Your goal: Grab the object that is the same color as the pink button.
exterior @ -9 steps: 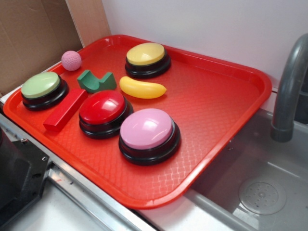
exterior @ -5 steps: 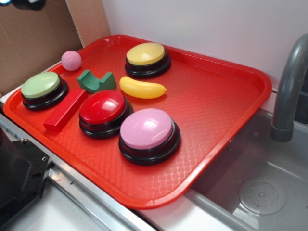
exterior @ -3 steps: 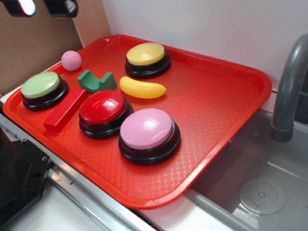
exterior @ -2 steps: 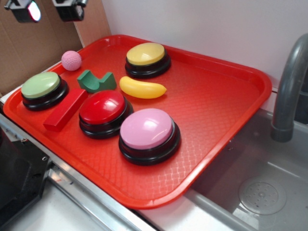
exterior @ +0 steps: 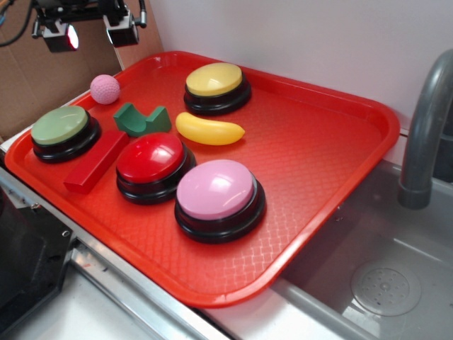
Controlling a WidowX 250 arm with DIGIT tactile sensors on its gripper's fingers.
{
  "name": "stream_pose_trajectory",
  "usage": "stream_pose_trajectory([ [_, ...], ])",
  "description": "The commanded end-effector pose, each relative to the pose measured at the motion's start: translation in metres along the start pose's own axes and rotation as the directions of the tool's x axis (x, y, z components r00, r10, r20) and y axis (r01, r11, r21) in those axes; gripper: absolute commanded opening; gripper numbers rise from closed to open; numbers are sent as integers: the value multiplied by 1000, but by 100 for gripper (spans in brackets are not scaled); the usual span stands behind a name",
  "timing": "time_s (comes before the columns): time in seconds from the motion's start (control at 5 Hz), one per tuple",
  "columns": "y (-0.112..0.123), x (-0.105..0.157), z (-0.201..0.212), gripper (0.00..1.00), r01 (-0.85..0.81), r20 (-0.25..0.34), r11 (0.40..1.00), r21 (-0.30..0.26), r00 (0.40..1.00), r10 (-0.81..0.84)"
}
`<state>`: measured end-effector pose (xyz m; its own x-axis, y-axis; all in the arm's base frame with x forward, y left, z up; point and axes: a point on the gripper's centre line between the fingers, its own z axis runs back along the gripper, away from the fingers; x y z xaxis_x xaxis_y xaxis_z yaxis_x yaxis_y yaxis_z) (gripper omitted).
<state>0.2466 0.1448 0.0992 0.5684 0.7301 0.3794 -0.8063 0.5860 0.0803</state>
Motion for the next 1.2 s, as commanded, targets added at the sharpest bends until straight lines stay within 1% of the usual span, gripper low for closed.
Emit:
stream_pose_trajectory([
  [0.0,15,13,-34,100,-91,102,992,84,991,82],
  [0.2,12,12,-52,100,-110,108,991,83,989,100],
  [0.4,11,14,-66,100,-118,68,990,81,991,113],
  [0.6,14,13,-69,100,-138,36,989,49,990,136],
  [0.8,15,14,-65,3,-141,19,989,39,990,140],
  [1.0,8,17,-49,0,-101,50,994,47,994,99],
])
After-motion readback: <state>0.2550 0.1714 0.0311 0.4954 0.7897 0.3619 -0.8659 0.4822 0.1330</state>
